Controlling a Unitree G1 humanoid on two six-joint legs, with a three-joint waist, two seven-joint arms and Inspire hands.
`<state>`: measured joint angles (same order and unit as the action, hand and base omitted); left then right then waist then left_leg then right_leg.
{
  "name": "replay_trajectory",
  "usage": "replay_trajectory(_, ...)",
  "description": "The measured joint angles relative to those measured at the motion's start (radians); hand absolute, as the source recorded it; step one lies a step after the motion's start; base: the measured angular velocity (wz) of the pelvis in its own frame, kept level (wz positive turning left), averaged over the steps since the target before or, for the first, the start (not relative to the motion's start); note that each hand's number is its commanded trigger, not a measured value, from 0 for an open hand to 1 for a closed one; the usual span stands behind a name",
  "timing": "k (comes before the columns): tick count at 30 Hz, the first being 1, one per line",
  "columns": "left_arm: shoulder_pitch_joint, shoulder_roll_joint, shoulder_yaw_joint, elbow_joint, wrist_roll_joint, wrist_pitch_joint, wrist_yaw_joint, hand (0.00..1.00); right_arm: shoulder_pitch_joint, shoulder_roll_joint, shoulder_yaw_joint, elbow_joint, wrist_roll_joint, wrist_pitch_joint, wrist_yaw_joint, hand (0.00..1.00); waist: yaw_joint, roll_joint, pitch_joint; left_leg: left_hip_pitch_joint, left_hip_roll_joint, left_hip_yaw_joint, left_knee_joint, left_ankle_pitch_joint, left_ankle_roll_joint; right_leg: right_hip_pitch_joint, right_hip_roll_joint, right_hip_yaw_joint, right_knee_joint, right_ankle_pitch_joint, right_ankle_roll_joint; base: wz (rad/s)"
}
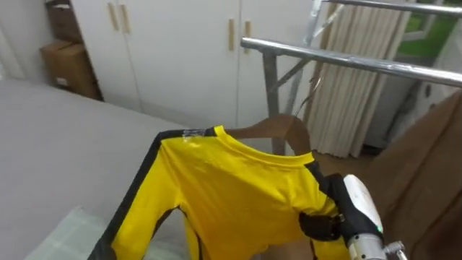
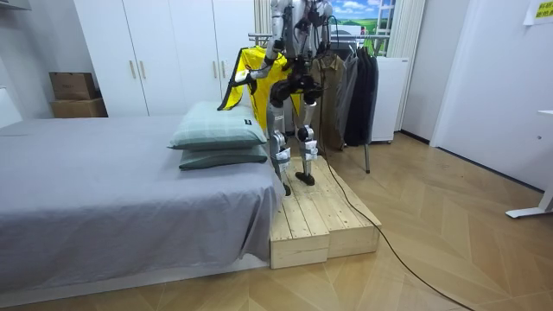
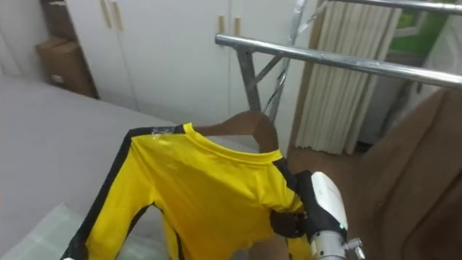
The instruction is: Hang clothes
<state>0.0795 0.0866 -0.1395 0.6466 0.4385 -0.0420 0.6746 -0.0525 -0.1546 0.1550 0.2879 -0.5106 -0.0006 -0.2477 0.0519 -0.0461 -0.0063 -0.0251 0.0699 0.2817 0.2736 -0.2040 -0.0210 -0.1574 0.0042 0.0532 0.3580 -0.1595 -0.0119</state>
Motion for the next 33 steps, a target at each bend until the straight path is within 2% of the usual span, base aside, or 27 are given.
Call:
replay_trajectory(3,0.0,0.011,-0.013,-0.008,-0.015,0.001,0.0,0.0,0.022,-0.007,-0.003,-0.071,-0.026,0.005,-0.005,1.0,-0.039,-0.002,0.002,0.014,-0.009,0.03,-0.025,0.0,0.007,0.001,0.0,0.028,-0.032,0.012,0.014,-0.26)
replay_trajectory(6,-0.001,0.012,-0.012,-0.008,-0.01,0.001,-0.002,0.0,0.048,-0.007,-0.016,-0.144,-0.092,0.004,-0.006,1.0,-0.062,0.0,0.0034,0.021,-0.011,0.052,-0.043,-0.008,0.014,-0.001,0.008,0.063,-0.052,0.02,0.024,-0.36)
replay_trajectory(7,0.0,0.014,-0.005,-0.007,-0.01,0.001,-0.003,0.0,0.058,-0.007,-0.02,-0.162,-0.109,0.004,-0.005,1.0,-0.06,-0.001,0.0041,0.03,-0.009,0.078,-0.051,-0.012,0.012,-0.005,0.016,0.084,-0.051,0.022,0.026,-0.52)
replay_trajectory(12,-0.002,0.03,0.033,-0.012,-0.013,0.009,-0.014,0.0,0.123,-0.008,-0.021,-0.203,-0.145,0.004,0.0,1.0,-0.083,-0.001,0.008,0.062,0.006,0.153,-0.055,-0.037,0.003,-0.007,0.035,0.083,-0.052,0.023,0.025,-0.5)
replay_trajectory(18,-0.013,0.04,0.037,-0.019,-0.013,0.006,-0.032,0.0,0.154,-0.018,-0.035,-0.206,-0.165,0.006,0.001,1.0,-0.129,-0.009,0.0141,0.09,0.006,0.151,-0.078,-0.038,0.002,0.014,0.043,0.081,-0.07,0.024,0.023,-0.19)
replay_trajectory(22,-0.025,0.039,0.037,-0.019,-0.013,0.004,-0.038,0.0,0.153,-0.017,-0.065,-0.228,-0.184,0.007,0.003,1.0,-0.128,-0.021,0.0184,0.088,0.006,0.149,-0.088,-0.038,0.0,0.013,0.047,0.082,-0.086,0.026,0.019,-0.05)
replay_trajectory(31,-0.021,0.045,0.011,-0.019,-0.014,0.001,-0.058,0.0,0.152,-0.019,-0.069,-0.241,-0.232,0.013,0.005,1.0,-0.098,-0.025,0.0154,0.091,0.009,0.122,-0.09,-0.037,-0.002,0.04,0.046,0.064,-0.12,0.035,0.013,0.06)
replay_trajectory(33,-0.004,0.05,0.011,-0.019,-0.015,-0.003,-0.06,0.0,0.152,-0.022,-0.069,-0.257,-0.226,0.013,0.012,1.0,-0.095,-0.023,0.0143,0.091,0.009,0.115,-0.092,-0.036,-0.003,0.042,0.046,0.06,-0.12,0.035,0.012,0.06)
